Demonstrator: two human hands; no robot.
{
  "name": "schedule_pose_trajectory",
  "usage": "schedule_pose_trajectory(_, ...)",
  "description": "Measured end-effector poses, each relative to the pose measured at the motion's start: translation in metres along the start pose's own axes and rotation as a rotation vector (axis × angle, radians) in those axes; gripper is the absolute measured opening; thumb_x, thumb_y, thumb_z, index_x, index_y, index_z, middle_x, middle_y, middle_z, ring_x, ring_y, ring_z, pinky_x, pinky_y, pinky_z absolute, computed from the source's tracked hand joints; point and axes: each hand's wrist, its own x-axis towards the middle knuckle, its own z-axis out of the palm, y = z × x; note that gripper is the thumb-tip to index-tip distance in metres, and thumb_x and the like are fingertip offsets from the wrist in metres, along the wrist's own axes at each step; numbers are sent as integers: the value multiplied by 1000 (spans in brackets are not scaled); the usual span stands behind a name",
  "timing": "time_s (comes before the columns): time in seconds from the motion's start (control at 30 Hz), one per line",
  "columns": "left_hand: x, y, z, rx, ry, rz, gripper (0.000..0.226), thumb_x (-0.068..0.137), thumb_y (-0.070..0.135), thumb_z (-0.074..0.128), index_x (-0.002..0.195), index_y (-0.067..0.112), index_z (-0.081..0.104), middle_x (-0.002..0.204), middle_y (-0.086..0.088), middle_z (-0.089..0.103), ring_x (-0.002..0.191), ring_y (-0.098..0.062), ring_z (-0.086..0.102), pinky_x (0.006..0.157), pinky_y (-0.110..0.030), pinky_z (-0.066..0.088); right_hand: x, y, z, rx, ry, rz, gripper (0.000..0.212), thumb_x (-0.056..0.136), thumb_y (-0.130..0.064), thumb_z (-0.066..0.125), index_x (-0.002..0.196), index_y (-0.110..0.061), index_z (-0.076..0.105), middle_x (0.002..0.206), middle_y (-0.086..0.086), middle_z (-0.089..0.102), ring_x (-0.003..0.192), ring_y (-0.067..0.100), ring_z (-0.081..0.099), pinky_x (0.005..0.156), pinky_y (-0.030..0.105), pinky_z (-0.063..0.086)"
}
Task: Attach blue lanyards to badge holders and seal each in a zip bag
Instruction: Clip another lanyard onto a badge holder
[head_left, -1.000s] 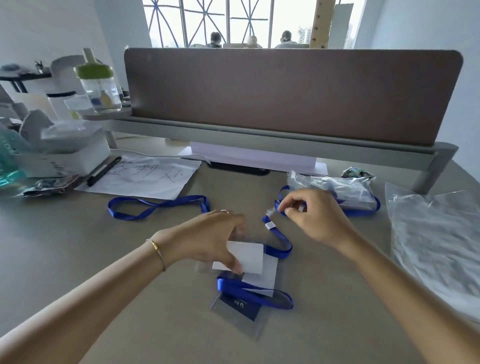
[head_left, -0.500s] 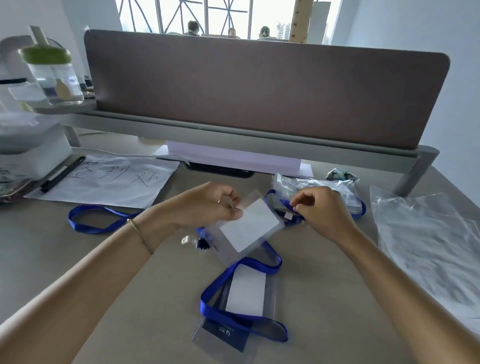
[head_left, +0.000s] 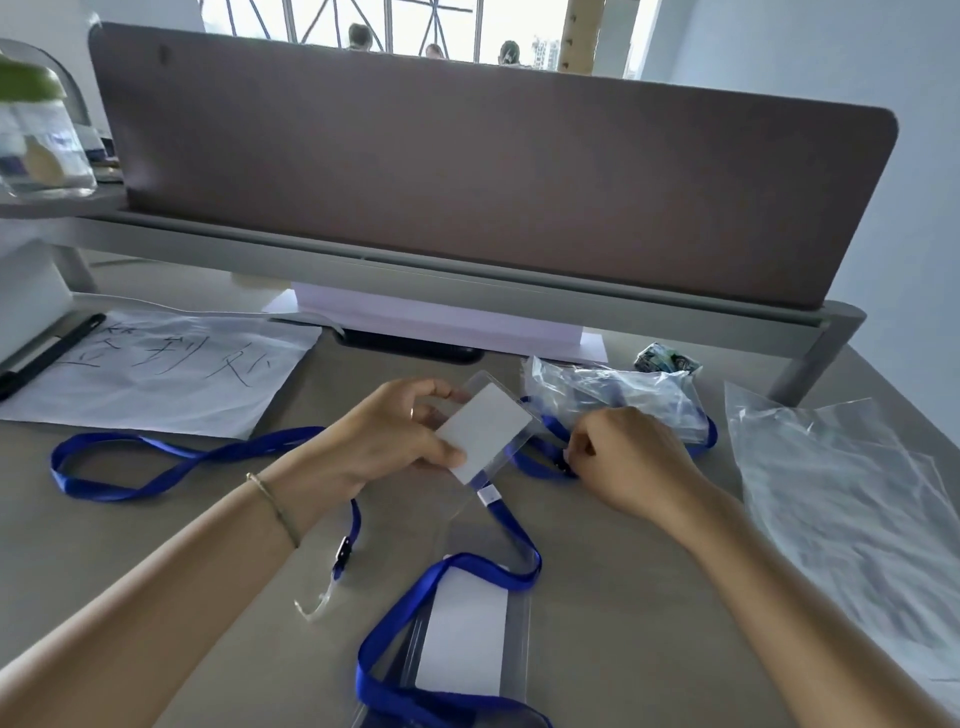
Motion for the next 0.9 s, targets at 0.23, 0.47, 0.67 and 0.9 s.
schedule_pose_trajectory(0.23, 4, -3, 0, 4, 66, 21, 51, 74, -3, 80, 114, 28, 70, 95, 1, 75, 84, -16, 72, 62, -23, 57, -3, 2, -33, 832, -190, 22, 24, 90, 0, 65, 102, -20, 74, 69, 10, 75, 61, 18, 69, 58, 21, 51)
schedule_pose_trajectory(0.47, 1, 1, 4, 20, 183, 98, 36, 72, 2, 83, 98, 26, 75, 82, 8, 77, 68, -10, 72, 53, -19, 53, -2, 0, -34, 1140, -206, 7, 26, 84, 10, 66, 92, -10, 80, 87, 16, 78, 76, 20, 74, 77, 32, 59)
schedule_pose_trajectory(0.67, 1, -4, 12, 52, 175, 152, 3, 82, 21, 78, 85, 20, 77, 76, -17, 67, 63, -21, 55, 61, -32, 44, 3, -5, -18, 582, 229, -131, 27, 82, -30, 78, 62, -18, 65, 62, -2, 63, 59, 12, 56, 61, 35, 47)
schedule_pose_trajectory(0.9, -10, 7, 25, 214, 209, 341, 28, 93, 23, 64, 80, 45, 76, 55, 7, 57, 48, -5, 47, 47, -19, 38, -8, -24, -20, 342, 382, -204, 28, 91, -24, 59, 65, -16, 51, 51, 1, 49, 48, 18, 43, 48, 33, 35)
